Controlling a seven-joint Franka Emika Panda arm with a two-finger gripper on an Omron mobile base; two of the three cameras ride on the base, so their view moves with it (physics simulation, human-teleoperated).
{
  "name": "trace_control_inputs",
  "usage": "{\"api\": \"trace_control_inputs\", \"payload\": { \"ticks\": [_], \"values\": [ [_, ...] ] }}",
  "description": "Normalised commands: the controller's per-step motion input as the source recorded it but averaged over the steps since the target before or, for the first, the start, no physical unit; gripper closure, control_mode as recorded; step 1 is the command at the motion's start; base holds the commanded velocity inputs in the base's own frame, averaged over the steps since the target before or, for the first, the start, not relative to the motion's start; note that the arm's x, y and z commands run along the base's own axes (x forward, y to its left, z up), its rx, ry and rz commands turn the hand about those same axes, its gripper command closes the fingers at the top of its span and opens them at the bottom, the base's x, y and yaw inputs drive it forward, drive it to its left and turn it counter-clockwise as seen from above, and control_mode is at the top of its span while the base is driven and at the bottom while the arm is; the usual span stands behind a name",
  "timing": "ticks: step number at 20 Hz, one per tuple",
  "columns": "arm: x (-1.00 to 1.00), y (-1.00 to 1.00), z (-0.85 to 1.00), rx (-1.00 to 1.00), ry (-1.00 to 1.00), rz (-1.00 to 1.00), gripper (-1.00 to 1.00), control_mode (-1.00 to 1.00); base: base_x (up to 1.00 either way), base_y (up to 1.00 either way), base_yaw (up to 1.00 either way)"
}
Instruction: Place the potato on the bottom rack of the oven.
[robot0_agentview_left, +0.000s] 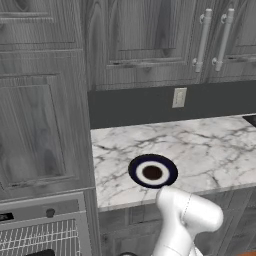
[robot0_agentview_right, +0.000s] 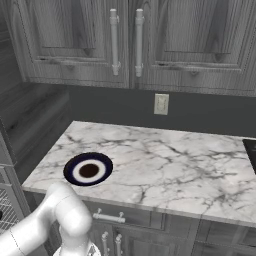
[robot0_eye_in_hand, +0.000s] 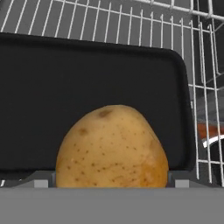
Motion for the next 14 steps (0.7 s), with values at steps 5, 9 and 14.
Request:
{"api": "trace_control_inputs", "payload": {
  "ticks": [5, 9, 14],
  "values": [
    [0.17, -0.13, -0.22, 0.00, 0.00, -0.07, 1.00, -1.00, 0.00, 0.00, 0.00],
    [0.42, -0.09, -0.42, -0.03, -0.02, -0.02, 1.00, -1.00, 0.00, 0.00, 0.00],
    [0.38, -0.04, -0.37, -0.04, -0.02, 0.00, 1.00, -1.00, 0.00, 0.00, 0.00]
  ]
}}
